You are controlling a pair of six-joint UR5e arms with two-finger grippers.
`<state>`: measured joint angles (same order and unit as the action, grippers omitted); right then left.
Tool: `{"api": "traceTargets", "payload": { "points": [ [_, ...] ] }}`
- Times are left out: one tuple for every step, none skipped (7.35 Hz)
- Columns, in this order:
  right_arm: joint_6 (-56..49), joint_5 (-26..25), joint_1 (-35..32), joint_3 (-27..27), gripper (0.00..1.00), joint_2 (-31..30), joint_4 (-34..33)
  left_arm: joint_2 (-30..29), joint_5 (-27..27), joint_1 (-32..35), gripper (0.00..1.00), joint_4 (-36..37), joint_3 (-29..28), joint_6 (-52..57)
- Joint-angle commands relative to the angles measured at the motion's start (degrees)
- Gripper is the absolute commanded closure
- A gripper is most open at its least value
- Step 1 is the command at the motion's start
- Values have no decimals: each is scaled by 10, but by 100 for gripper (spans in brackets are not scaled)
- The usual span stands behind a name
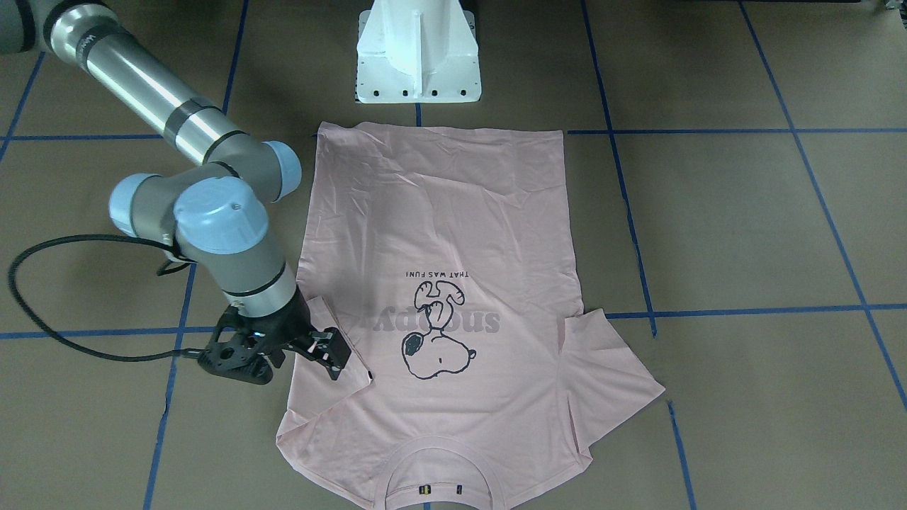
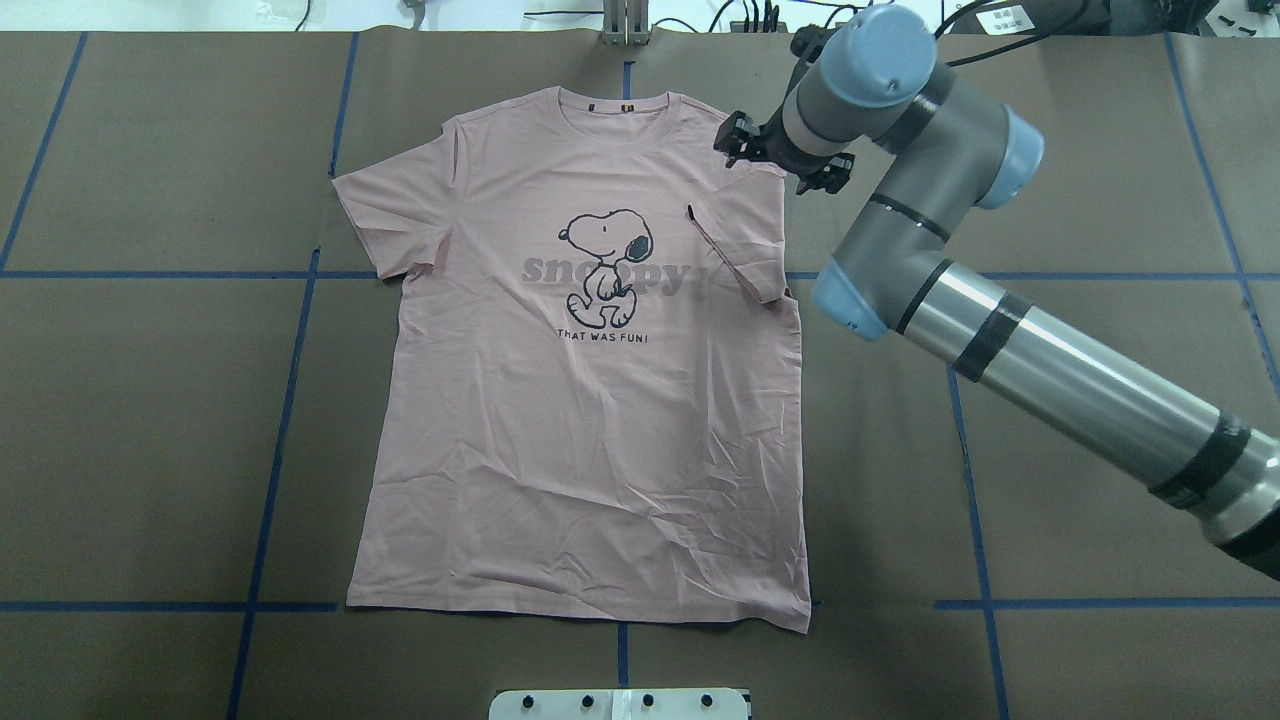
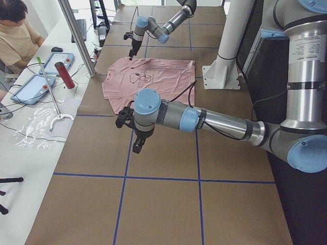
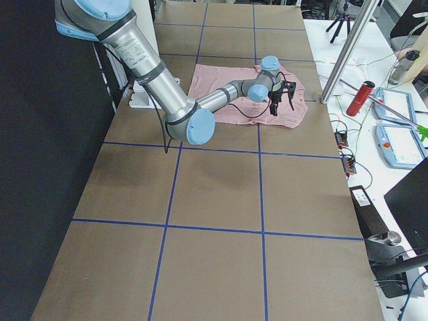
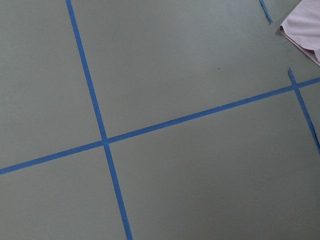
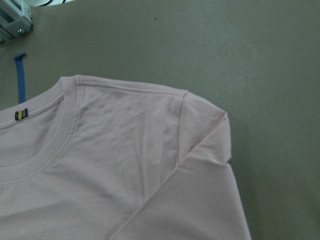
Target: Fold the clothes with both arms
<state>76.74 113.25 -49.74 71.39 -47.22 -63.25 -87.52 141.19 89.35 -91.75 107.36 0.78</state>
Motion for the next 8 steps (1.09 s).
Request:
{"api": "traceTargets", "payload": {
  "points": [
    [-93,122,-91,88,0,-83,-17,-51,0,-59,0,-19,-1,-117],
    [-138,137,-108,132,0,-124,-20,-99,-1,-108,0,-55,-35,-176],
    [-141,202,-156,181,0,-181,-22,-161,2,-145,0,-95,-91,-258],
    [-173,264,-202,189,0,-217,-21,-214,0,-197,0,-127,-142,-342],
    [-213,298,-244,194,0,-262,-21,-265,-3,-237,0,-157,-209,-395],
    [-242,309,-278,197,0,-306,-19,-310,-5,-240,0,-211,-291,-401],
    [-259,308,-294,196,0,-339,-14,-313,-13,-251,0,-298,-349,-406],
    [-260,309,-314,192,0,-350,-18,-331,-25,-257,1,-360,-397,-433]
  ]
}}
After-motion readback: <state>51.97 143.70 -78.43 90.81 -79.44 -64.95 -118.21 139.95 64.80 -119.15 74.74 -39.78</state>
